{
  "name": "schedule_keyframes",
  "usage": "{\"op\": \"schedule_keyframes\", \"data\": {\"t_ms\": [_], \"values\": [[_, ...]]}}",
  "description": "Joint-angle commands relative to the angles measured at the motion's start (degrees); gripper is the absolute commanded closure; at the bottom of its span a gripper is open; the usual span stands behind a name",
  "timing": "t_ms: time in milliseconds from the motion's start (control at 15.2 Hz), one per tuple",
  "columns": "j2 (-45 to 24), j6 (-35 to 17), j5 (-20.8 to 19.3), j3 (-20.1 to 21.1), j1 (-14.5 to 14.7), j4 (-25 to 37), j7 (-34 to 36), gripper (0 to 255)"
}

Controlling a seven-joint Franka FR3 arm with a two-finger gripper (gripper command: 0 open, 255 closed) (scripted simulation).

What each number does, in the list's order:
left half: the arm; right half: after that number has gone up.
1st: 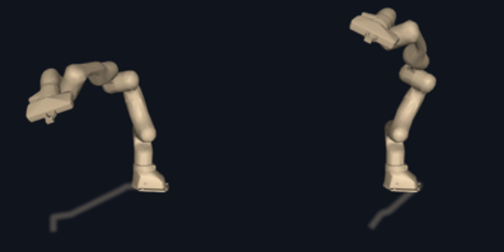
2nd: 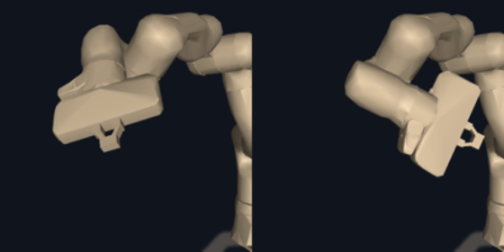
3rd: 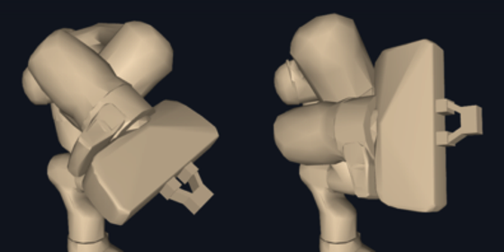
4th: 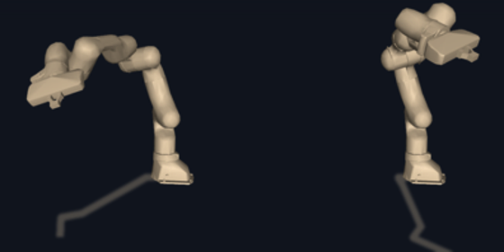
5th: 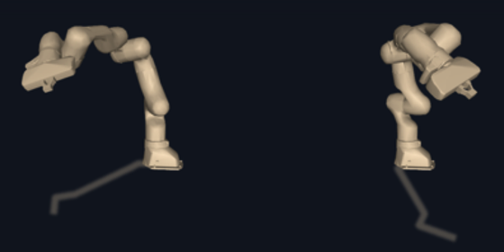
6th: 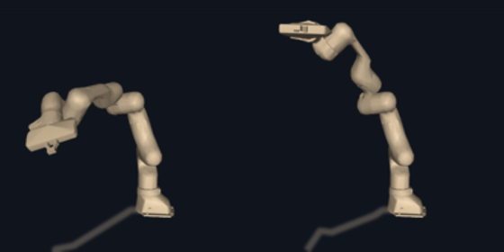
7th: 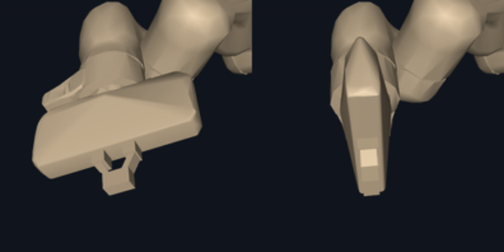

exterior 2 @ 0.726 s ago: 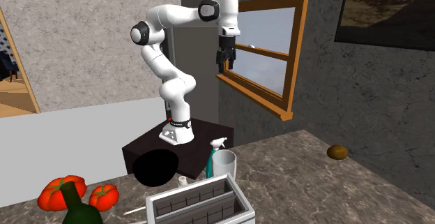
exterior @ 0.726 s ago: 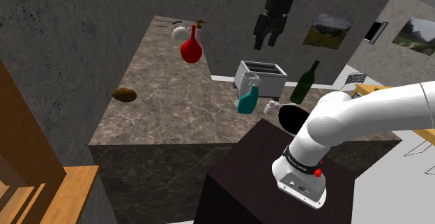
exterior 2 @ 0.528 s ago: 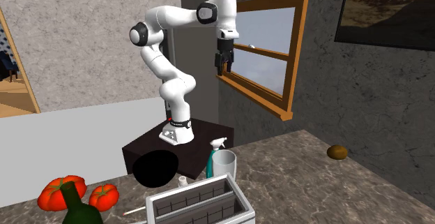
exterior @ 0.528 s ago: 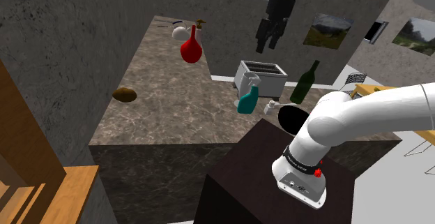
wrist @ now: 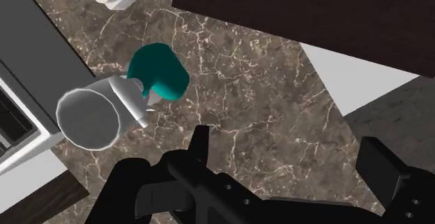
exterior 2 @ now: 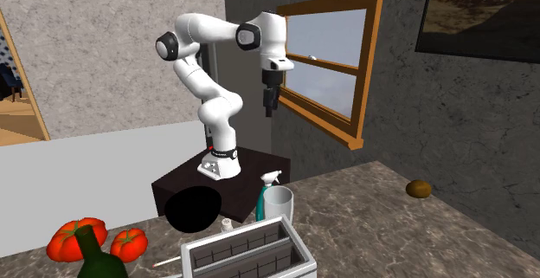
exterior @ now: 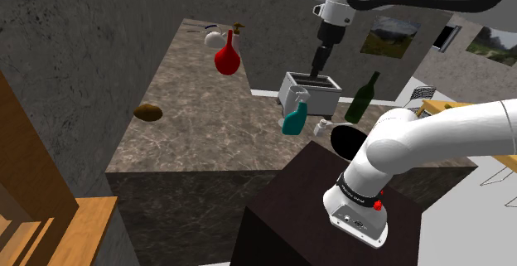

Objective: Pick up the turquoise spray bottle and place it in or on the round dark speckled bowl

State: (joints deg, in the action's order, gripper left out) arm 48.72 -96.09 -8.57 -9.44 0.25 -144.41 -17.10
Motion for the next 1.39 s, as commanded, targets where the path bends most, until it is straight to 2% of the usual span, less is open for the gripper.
{"op": "schedule_keyframes", "data": {"t_ms": [0,528,924,1320], "values": [[-0.47,-3.12,-2.58,-3.19,0.10,-2.02,-5.45,0],[-9.71,-17.34,-10.61,-16.24,1.89,-4.33,-25.22,0],[-21.85,-28.98,-12.04,-26.83,6.38,-1.51,-40.74,0],[-25.26,-34.66,-11.94,-28.80,6.93,-3.83,-41.27,0]]}}
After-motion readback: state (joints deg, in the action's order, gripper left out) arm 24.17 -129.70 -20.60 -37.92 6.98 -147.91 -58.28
